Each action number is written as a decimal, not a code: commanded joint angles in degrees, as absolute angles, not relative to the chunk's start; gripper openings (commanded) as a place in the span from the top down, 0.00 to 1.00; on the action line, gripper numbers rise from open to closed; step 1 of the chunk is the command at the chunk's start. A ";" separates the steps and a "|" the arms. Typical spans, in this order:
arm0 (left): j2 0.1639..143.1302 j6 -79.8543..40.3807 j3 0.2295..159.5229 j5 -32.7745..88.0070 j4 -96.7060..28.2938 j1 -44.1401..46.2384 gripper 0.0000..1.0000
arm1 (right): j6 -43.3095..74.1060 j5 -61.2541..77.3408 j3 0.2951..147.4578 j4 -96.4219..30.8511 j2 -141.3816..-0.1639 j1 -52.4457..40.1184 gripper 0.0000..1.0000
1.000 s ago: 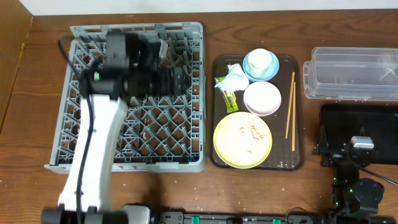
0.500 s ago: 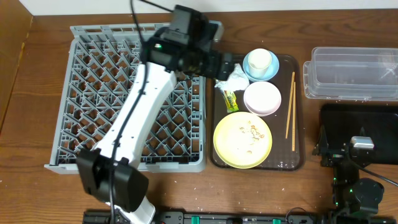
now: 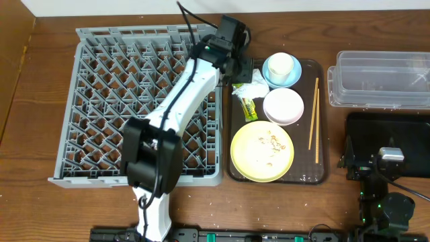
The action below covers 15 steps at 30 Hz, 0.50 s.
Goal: Sort waste into correct bins and load items into the dishwasher
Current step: 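Reach the left gripper over the rack to the white tissue on the tray, then grasp the crumpled white tissue with the left gripper and lift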
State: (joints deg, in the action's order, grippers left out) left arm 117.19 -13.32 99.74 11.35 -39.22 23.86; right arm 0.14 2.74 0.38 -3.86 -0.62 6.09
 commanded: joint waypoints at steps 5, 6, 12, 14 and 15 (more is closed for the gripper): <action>122.54 -13.82 100.62 9.91 -38.20 26.30 0.39 | -0.49 2.42 0.34 -4.12 -0.32 6.46 0.01; 123.04 -13.80 100.62 9.76 -37.98 26.52 0.39 | -0.49 2.42 0.34 -4.12 -0.32 6.46 0.01; 125.38 -13.82 100.44 9.32 -35.79 26.92 0.39 | -0.49 2.42 0.34 -4.12 -0.32 6.46 0.01; 125.64 -13.82 100.36 9.32 -35.40 26.92 0.39 | -0.49 2.42 0.34 -4.12 -0.32 6.46 0.01; 125.80 -13.82 100.36 9.34 -35.24 26.94 0.39 | -0.49 2.42 0.34 -4.12 -0.32 6.46 0.01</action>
State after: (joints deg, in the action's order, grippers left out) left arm 124.86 -13.72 99.74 10.17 -35.66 27.16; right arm 0.14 2.74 0.38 -3.86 -0.62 6.09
